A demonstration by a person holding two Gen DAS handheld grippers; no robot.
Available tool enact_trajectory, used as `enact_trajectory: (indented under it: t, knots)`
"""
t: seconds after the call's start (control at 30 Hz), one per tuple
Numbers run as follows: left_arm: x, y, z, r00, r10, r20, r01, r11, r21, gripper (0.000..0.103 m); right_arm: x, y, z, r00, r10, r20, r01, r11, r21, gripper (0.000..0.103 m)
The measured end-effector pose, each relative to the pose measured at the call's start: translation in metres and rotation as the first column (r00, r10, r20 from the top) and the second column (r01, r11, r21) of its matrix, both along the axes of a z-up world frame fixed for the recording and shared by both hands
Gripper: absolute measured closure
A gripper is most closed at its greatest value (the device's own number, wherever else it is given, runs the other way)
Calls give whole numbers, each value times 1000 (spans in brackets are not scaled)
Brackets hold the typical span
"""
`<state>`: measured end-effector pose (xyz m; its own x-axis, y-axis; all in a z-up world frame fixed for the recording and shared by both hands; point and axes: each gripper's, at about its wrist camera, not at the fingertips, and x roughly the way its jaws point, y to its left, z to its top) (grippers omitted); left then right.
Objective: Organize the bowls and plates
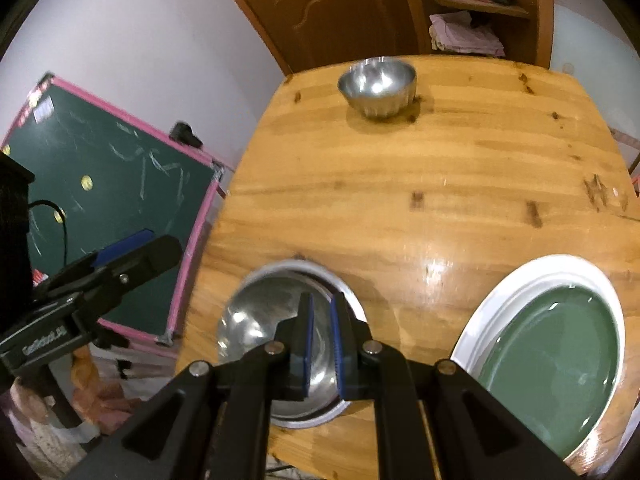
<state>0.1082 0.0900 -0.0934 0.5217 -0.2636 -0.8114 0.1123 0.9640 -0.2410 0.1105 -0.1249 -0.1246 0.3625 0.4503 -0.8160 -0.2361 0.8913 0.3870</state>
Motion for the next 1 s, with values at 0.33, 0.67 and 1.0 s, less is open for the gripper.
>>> enact_trajectory:
  t: [0.33,0.67,1.0]
  knots:
    - [63,-8,73,995,-46,86,46,999,1,25,47,-24,95,987,-46,153,38,998,54,72]
    - [144,-32,112,990,-64,129,69,997,-36,15,127,-50,132,980,-106,170,105,994,11,70]
    - [255,-44,31,1000,11,4,-11,1000,-19,15,225,-53,62,984,-178,0,178,984,-33,70]
